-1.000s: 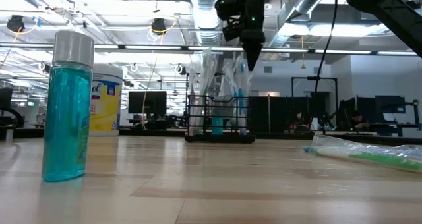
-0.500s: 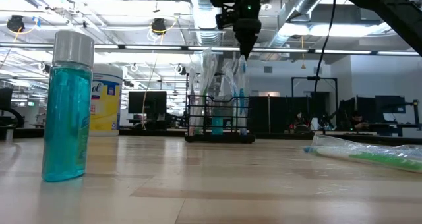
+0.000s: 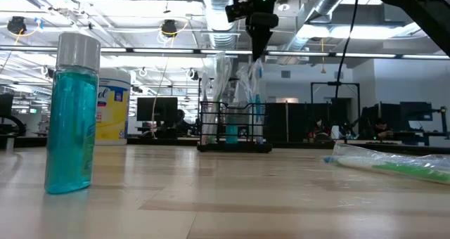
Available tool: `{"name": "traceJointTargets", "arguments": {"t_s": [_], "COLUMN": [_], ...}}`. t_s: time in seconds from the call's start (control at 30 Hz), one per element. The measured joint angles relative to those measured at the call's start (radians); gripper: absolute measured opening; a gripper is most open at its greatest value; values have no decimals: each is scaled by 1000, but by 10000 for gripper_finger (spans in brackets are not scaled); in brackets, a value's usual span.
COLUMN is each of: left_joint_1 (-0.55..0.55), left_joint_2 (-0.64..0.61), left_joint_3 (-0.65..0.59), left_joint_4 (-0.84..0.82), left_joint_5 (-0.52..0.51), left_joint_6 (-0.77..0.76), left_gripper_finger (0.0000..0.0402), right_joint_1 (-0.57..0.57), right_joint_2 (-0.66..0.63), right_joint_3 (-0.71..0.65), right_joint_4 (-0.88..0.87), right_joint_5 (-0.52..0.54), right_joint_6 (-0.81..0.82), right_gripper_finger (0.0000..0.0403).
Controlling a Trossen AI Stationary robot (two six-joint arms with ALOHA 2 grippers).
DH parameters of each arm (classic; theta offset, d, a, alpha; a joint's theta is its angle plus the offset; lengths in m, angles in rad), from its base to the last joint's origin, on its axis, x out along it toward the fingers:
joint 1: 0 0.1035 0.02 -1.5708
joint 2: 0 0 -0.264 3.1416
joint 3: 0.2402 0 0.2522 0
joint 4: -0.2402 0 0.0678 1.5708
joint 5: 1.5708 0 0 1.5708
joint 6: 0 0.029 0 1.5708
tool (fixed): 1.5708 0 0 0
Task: Pick & Place toothbrushing station
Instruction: Adjust the green toothbrush in the black mesh organizer
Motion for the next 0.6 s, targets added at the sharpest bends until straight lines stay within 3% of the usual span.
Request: {"name": "traceJointTargets", "arguments": {"t_s": [0.17, 0.37, 0.6], "left_joint_1": [0, 0, 0], "left_joint_2": [0, 0, 0], "left_joint_3": [0, 0, 0], "left_joint_4": [-1, -3, -8], "left_joint_5": [0, 0, 0], "left_joint_6": [0, 0, 0], "left_gripper_finger": [92, 92, 92], "right_joint_1": [22, 32, 31], "right_joint_2": [0, 1, 3], "right_joint_3": [0, 0, 0], "right_joint_4": [3, -1, -1], "right_joint_5": [-14, -140, -167], "right_joint_6": [11, 11, 15], "right_gripper_finger": [0, 0, 0]}}
